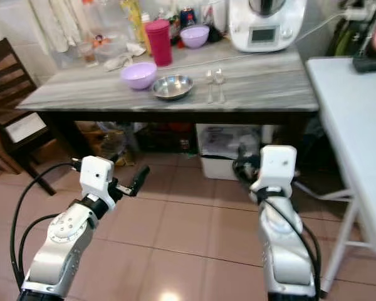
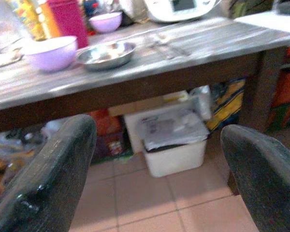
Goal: Setting the table
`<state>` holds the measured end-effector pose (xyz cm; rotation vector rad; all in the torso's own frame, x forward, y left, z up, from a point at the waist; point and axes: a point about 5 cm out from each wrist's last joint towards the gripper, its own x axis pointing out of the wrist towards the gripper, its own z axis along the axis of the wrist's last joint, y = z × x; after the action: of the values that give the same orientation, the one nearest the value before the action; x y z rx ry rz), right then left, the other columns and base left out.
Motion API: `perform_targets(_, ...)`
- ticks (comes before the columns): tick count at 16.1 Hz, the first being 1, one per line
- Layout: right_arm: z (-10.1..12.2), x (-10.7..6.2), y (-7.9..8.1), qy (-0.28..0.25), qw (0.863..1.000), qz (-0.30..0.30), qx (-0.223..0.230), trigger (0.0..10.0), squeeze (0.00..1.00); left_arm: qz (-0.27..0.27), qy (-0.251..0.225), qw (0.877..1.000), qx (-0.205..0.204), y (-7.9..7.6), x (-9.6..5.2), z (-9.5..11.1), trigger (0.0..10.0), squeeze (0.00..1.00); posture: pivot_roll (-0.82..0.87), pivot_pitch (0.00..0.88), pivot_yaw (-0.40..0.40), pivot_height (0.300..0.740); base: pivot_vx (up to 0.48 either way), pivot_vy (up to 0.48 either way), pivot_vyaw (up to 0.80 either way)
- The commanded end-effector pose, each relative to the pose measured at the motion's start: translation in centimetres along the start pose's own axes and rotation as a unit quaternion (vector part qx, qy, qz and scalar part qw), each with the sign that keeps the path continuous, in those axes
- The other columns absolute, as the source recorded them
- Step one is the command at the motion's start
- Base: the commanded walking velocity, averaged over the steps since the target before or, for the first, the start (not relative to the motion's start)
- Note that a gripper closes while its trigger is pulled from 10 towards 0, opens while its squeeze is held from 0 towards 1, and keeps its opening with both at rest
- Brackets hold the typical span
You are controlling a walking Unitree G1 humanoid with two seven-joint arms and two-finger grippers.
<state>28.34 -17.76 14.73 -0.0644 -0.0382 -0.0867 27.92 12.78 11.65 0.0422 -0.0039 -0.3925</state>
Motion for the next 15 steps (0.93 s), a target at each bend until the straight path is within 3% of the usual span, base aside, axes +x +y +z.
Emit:
perform_targets(1,0.13,-0.15,0.78,-0.001,1.000,0.012,0.007,10.0,0.00,0.009,0.003,1.000,0.006,0.83,-0.27,0.07,10.0,0.00,-0.18,0.017,0.120,0.740,0.000,-0.285,-0.76)
perform_targets(12,0.53,0.01,1.05,-0.016,1.000,0.021,0.004,10.0,0.00,0.004,0.000,1.000,0.003,0.45,-0.02,0.21,10.0,0.00,-0.18,0.015,0.121,0.740,0.000,-0.292,-0.06)
perform_targets(13,0.64,-0.07,1.25,-0.019,0.999,0.032,0.025,10.0,0.00,0.004,0.000,1.000,0.003,0.45,0.02,0.22,10.0,0.00,-0.18,0.014,0.122,0.740,0.000,-0.326,0.00)
perform_targets(15,0.84,0.00,1.36,-0.023,0.999,0.032,0.020,10.0,0.00,0.004,0.000,1.000,0.003,0.47,0.07,0.24,10.0,0.00,-0.18,0.012,0.123,0.740,0.000,-0.326,0.00)
